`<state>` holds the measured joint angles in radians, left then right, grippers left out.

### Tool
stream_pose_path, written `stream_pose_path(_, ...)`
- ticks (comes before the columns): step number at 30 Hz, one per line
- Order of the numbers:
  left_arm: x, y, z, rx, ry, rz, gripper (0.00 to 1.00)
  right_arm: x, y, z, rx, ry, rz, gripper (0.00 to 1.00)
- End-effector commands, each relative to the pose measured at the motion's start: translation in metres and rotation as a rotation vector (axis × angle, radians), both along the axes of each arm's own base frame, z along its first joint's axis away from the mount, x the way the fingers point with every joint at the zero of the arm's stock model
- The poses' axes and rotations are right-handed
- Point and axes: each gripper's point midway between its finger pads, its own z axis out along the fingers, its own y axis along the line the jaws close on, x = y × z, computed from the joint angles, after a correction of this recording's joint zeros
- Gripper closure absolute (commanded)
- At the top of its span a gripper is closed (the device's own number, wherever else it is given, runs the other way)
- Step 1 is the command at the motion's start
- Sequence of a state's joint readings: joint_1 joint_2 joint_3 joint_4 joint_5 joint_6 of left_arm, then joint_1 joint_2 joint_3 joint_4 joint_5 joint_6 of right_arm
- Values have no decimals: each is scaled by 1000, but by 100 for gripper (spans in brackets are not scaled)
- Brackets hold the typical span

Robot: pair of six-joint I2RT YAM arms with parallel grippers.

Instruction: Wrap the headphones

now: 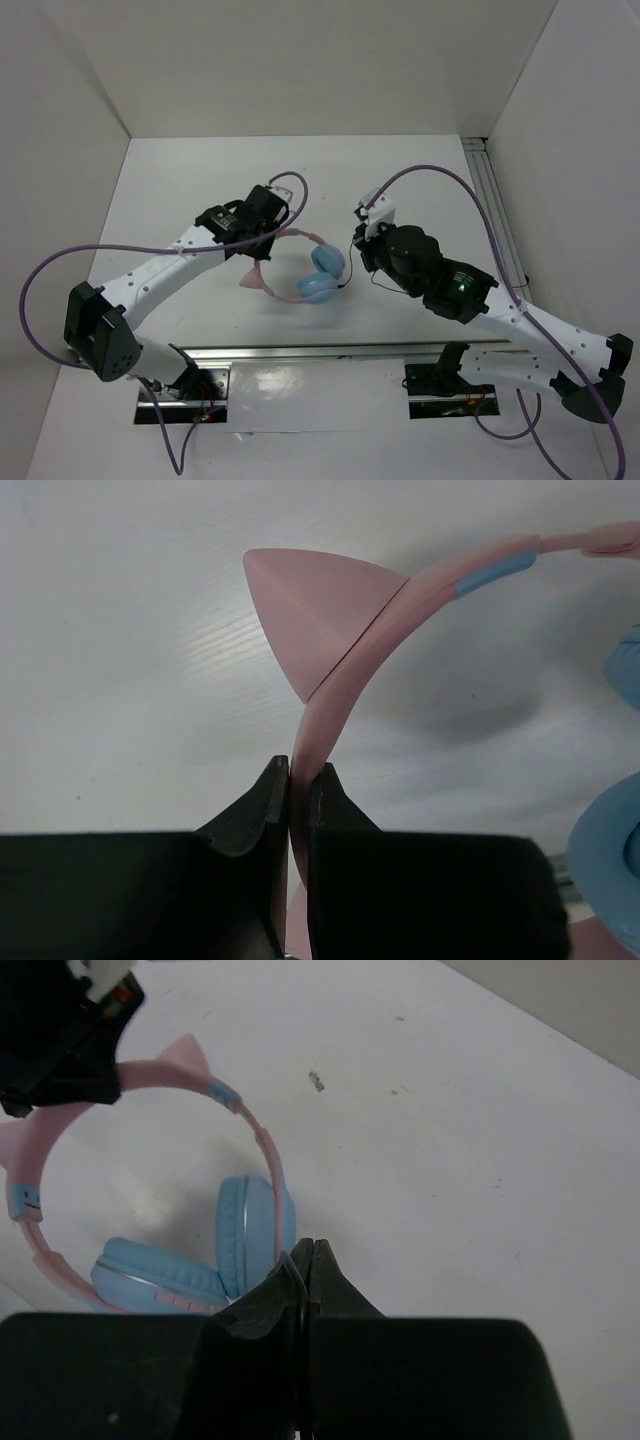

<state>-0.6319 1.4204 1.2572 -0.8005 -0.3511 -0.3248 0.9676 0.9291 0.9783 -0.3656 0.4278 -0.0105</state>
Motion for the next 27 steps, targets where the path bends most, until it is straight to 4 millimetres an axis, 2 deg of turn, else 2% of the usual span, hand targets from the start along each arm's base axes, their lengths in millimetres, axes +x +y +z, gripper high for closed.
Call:
stream_pose_path(1,-19,-65,18,-214,-6,-326,100,-16,10,20,-10,-34,85,99)
stream_pose_path(2,-30,-73,19,-221,0,-394,100,-20,13,18,-28,-36,105,99)
stream_pose_path(3,-47,-91,16,-230,14,-478,100,-28,20,18,-27,-36,139,99)
stream_pose_path(5,-65,-100,11,-206,21,-545,100,-36,23,13,-55,-29,172,99)
stream_pose_path(6,-80,-111,15,-197,6,-611,100,-38,23,14,-61,-38,161,99)
stream_pose_path(10,-119,-121,25,-206,-43,-747,100,-43,25,11,-79,-51,154,99)
stream_pose_path(11,-125,-120,40,-223,-105,-774,100,-45,24,10,-88,-50,153,99)
stream_pose_path(12,-141,-124,46,-227,-129,-835,100,-45,23,10,-91,-55,146,99)
stream_pose_path(14,-155,-123,54,-251,-179,-870,100,-47,22,10,-106,-65,132,99)
stream_pose_path(15,-163,-117,68,-281,-225,-895,100,-50,23,10,-106,-65,141,99)
stream_pose_path(19,-172,-109,93,-369,-300,-911,100,-54,26,6,-116,-66,153,99)
stream_pose_path(23,-175,-106,103,-398,-330,-924,100,-61,30,4,-116,-61,201,99)
stream_pose_path(24,-173,-103,106,-400,-346,-913,100,-61,30,8,-100,-68,200,99)
stream_pose_path(27,-169,-99,114,-407,-385,-888,100,-67,35,3,-97,-62,250,97)
